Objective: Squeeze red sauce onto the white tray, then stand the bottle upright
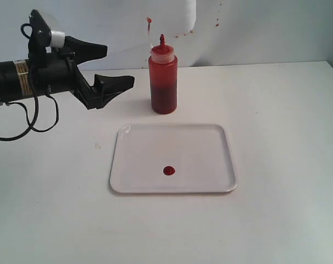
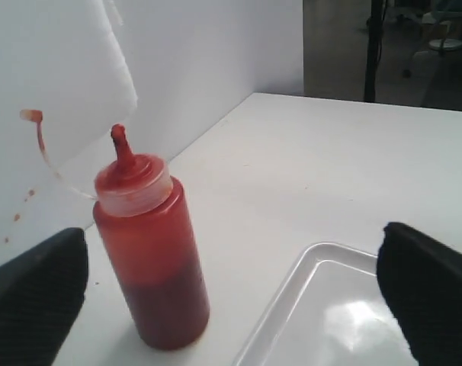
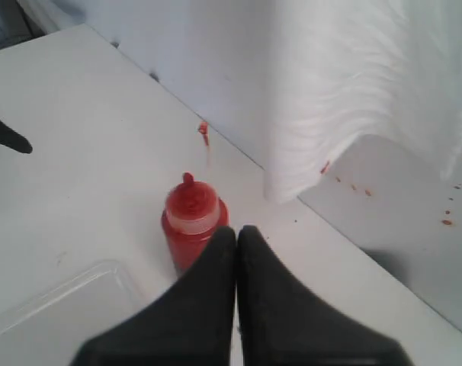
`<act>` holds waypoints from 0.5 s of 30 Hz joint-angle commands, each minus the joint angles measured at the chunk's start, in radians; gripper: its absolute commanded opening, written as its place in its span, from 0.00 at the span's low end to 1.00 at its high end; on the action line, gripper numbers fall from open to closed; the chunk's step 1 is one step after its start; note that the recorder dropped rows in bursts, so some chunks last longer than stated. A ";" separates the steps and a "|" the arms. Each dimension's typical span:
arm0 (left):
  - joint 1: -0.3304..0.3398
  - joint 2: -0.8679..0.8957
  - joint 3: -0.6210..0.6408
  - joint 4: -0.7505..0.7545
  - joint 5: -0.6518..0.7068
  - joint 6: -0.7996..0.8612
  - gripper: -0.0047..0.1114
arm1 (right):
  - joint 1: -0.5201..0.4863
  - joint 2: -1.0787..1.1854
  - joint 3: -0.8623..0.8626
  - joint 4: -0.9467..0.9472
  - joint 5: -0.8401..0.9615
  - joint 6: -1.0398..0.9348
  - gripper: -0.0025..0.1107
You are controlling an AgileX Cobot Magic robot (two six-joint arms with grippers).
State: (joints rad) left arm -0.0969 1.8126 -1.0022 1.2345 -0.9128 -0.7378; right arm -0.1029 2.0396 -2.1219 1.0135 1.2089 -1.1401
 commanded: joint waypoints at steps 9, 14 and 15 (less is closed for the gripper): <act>0.000 -0.188 -0.003 0.198 -0.064 -0.370 0.04 | -0.005 -0.641 0.687 0.162 -0.372 -0.174 0.02; 0.000 -0.274 -0.003 0.205 -0.169 -0.491 0.04 | -0.003 -0.895 0.989 0.290 -0.659 -0.297 0.02; 0.000 -0.290 -0.003 0.211 -0.171 -0.523 0.04 | -0.003 -0.943 1.056 0.348 -0.739 -0.303 0.02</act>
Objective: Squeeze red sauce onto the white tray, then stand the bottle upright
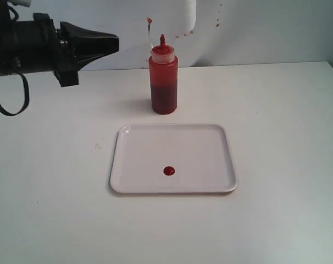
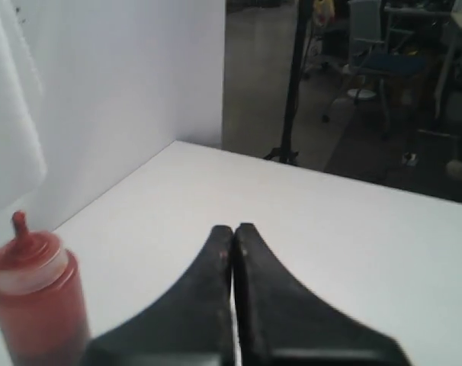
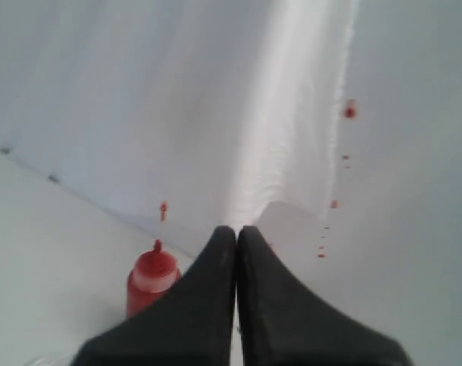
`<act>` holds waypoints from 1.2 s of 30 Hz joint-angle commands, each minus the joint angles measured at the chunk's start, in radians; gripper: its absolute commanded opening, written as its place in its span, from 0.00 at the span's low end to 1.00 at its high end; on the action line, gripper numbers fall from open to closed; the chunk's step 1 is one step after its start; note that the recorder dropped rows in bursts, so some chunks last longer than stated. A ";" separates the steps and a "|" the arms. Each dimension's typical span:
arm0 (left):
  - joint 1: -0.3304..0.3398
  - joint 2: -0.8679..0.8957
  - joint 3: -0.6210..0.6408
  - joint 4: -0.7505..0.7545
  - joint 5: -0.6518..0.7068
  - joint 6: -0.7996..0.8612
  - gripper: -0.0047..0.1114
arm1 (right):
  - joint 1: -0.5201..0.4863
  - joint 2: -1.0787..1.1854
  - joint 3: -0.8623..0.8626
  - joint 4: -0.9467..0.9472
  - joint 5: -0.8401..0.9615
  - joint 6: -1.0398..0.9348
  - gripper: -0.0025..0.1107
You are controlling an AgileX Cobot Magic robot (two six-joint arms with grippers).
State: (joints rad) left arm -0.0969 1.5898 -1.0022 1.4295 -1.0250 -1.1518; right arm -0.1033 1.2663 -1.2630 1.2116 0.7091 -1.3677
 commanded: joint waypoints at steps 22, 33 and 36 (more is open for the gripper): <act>0.000 -0.948 0.573 -0.096 -0.029 -0.234 0.04 | -0.003 -0.749 0.760 0.141 -0.300 -0.007 0.02; 0.000 -1.301 0.573 -0.072 -0.137 -0.234 0.04 | -0.003 -0.749 0.760 0.141 -0.300 -0.007 0.02; 0.000 -1.360 0.573 -0.072 -0.151 -0.231 0.04 | -0.003 -0.749 0.760 0.141 -0.300 -0.007 0.02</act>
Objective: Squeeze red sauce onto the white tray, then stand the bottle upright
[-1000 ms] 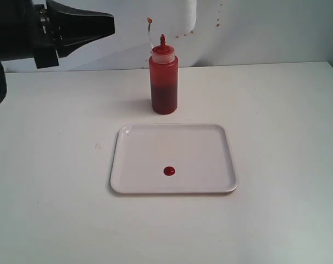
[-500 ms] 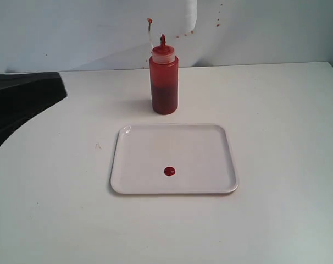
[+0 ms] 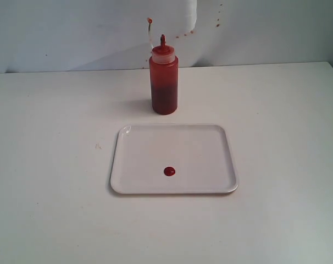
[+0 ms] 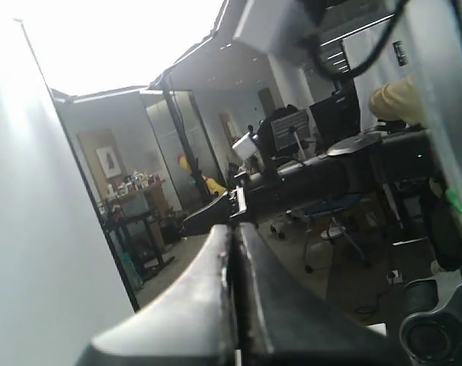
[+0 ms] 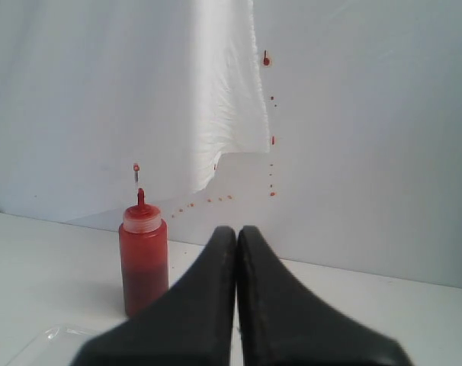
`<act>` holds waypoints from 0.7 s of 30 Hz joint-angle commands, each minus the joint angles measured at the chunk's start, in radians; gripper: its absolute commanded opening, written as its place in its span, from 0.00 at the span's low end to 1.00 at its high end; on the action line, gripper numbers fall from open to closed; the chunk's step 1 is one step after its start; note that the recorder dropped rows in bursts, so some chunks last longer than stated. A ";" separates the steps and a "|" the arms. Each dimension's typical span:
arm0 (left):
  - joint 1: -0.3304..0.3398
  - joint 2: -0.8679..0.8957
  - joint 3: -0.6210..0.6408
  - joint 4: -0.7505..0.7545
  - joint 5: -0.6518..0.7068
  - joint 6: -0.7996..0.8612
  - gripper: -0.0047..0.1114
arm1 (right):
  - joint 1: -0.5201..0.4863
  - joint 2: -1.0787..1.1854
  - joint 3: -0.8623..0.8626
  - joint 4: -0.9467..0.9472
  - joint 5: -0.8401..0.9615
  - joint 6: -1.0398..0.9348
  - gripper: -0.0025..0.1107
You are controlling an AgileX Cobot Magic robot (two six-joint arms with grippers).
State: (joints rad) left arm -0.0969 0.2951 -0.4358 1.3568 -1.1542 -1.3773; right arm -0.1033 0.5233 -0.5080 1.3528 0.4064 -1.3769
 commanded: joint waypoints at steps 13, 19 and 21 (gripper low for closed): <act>0.000 -0.132 0.007 0.010 -0.067 -0.026 0.04 | -0.003 -0.006 0.005 -0.001 0.002 0.002 0.02; 0.000 -0.132 0.007 -0.095 0.058 -0.054 0.04 | -0.003 -0.006 0.005 -0.001 0.002 0.002 0.02; 0.000 -0.132 0.007 -0.129 0.123 -0.066 0.04 | -0.003 -0.006 0.005 -0.001 0.002 0.002 0.02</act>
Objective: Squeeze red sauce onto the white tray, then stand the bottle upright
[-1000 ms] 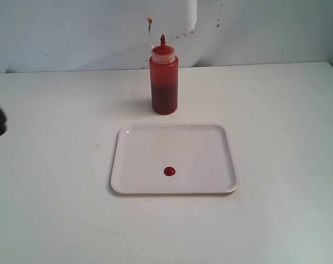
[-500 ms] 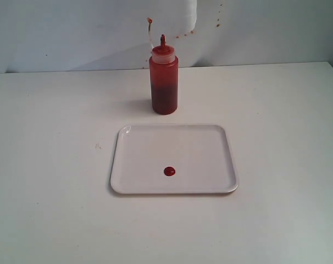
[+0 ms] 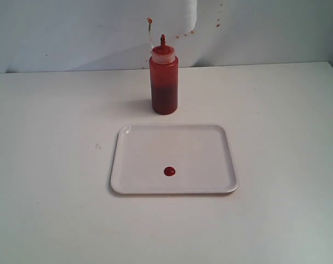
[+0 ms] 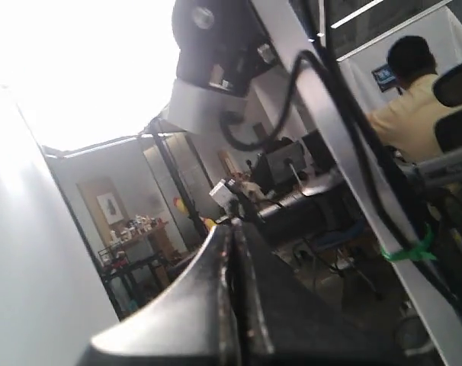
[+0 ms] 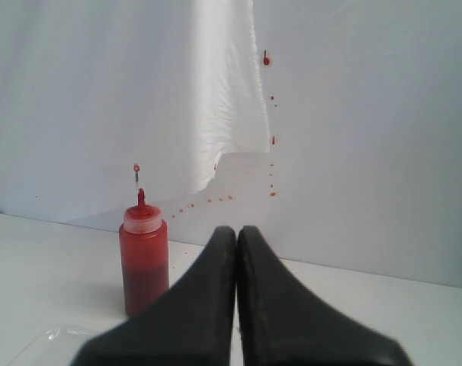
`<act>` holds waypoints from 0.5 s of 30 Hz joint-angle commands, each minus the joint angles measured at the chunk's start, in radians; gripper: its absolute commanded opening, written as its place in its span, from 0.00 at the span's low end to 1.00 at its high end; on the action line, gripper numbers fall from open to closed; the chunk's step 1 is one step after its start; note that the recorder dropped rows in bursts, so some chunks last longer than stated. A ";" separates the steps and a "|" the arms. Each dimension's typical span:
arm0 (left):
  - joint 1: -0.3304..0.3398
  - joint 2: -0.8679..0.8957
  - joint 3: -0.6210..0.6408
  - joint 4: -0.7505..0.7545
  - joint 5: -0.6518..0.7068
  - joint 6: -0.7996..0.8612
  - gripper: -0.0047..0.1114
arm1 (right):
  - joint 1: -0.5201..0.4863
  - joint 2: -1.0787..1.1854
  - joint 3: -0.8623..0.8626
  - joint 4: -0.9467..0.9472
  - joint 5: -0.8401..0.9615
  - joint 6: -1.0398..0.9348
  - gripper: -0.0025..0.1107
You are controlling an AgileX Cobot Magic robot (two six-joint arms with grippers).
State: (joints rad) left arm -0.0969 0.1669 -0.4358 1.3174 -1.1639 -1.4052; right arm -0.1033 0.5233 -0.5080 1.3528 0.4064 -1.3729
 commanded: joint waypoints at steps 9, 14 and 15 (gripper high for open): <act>0.000 -0.004 0.054 -0.256 0.531 0.228 0.04 | -0.003 -0.006 0.005 0.000 0.000 -0.002 0.02; 0.000 -0.011 0.180 -0.922 0.821 0.755 0.04 | -0.003 -0.006 0.005 0.000 0.000 -0.002 0.02; 0.000 -0.018 0.198 -1.055 0.893 0.887 0.04 | -0.003 -0.006 0.005 0.000 0.000 -0.002 0.02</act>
State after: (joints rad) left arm -0.0969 0.1648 -0.2914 0.6542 -0.4866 -0.8355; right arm -0.1033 0.5233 -0.5080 1.3528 0.4064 -1.3729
